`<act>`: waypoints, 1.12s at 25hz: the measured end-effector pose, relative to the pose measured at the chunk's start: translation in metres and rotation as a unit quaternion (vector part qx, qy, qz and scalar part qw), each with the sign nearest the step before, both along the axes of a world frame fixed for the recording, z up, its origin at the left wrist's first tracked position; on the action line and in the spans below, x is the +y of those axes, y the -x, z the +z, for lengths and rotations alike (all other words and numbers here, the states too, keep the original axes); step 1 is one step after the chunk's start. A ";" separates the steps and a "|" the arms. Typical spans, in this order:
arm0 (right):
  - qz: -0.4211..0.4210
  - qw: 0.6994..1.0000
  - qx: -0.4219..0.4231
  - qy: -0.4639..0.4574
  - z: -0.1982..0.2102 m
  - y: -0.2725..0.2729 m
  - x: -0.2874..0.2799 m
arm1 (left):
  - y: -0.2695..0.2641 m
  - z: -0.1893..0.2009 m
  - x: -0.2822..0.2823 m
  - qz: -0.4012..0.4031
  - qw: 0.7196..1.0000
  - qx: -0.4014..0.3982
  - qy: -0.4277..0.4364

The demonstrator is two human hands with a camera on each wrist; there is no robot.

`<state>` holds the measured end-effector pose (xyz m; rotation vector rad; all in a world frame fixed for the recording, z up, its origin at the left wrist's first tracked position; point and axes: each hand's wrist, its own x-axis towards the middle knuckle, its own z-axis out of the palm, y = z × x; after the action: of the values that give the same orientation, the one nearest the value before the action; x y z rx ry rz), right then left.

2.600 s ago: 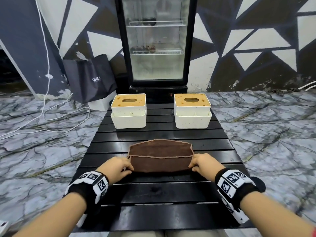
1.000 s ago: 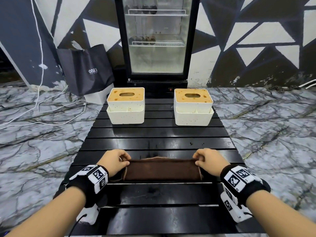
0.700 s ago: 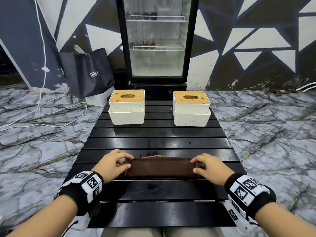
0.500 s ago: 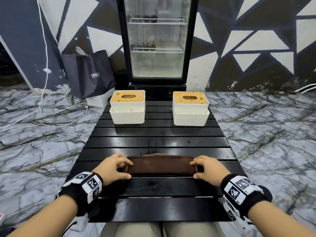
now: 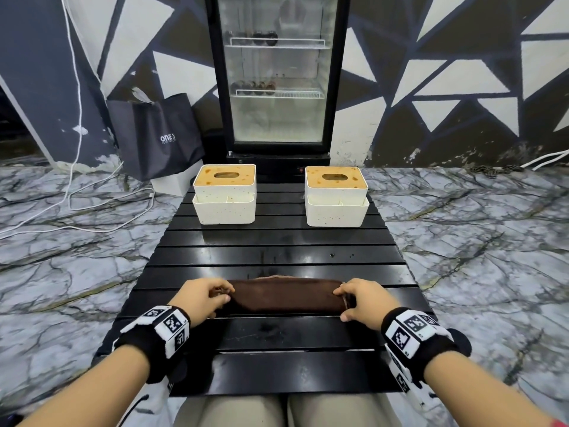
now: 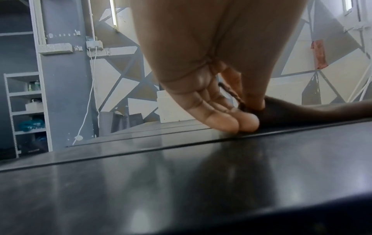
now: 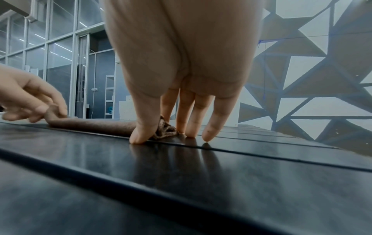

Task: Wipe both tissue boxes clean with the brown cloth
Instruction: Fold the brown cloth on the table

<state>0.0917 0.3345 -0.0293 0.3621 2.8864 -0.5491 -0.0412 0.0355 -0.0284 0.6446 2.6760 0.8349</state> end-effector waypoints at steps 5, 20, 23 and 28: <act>-0.004 1.000 0.000 0.003 -0.001 0.000 0.000 | -0.008 0.008 0.034 -0.029 0.994 0.007 -0.108; -0.001 1.000 0.005 0.017 -0.001 0.000 0.002 | -0.027 -0.003 0.101 -0.158 0.986 0.048 0.031; 0.000 1.000 0.002 0.020 -0.002 0.000 0.002 | -0.028 -0.006 0.100 -0.185 0.978 0.069 0.070; 0.003 0.999 0.003 0.032 -0.007 0.000 0.004 | -0.027 -0.009 0.100 -0.192 0.976 0.073 0.072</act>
<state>0.0915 0.3389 -0.0361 0.3424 2.8664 -0.6420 -0.0139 0.1354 -0.0376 1.1758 2.5762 0.5009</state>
